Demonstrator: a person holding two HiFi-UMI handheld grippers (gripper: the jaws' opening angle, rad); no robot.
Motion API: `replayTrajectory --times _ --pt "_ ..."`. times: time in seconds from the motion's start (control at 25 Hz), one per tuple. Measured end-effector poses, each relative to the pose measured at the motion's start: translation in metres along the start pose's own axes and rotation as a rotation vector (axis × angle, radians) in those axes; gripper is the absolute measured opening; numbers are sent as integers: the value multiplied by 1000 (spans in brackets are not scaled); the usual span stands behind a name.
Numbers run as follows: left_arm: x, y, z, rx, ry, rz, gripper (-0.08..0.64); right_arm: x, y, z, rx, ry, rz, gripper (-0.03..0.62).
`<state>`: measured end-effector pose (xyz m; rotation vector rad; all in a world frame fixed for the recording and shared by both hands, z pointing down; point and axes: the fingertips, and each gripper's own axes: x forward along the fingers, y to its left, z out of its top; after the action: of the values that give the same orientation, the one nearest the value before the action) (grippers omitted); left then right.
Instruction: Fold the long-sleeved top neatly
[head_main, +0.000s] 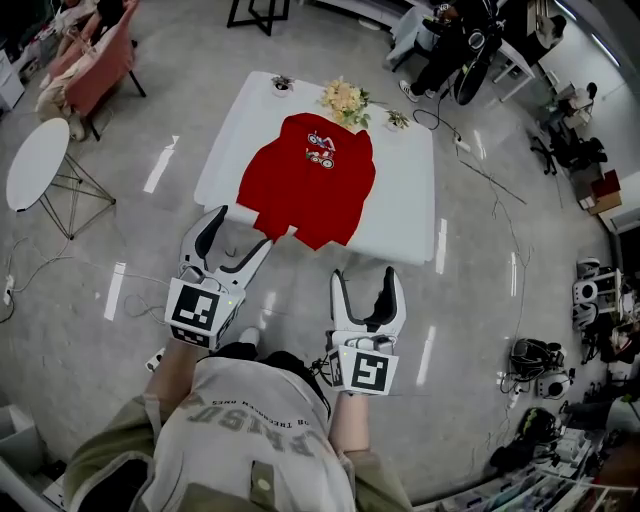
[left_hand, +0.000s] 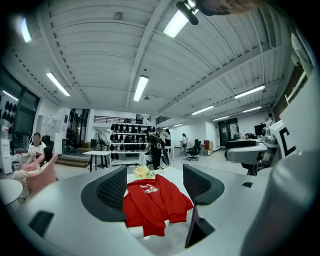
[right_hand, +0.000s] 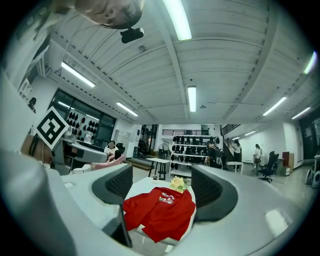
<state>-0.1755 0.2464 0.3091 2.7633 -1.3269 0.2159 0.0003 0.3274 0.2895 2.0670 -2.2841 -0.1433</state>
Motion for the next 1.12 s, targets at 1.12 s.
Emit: replayTrajectory --times 1.12 --pt "243 63 -18 -8 135 103 333 229 -143 -64 15 81 68 357"
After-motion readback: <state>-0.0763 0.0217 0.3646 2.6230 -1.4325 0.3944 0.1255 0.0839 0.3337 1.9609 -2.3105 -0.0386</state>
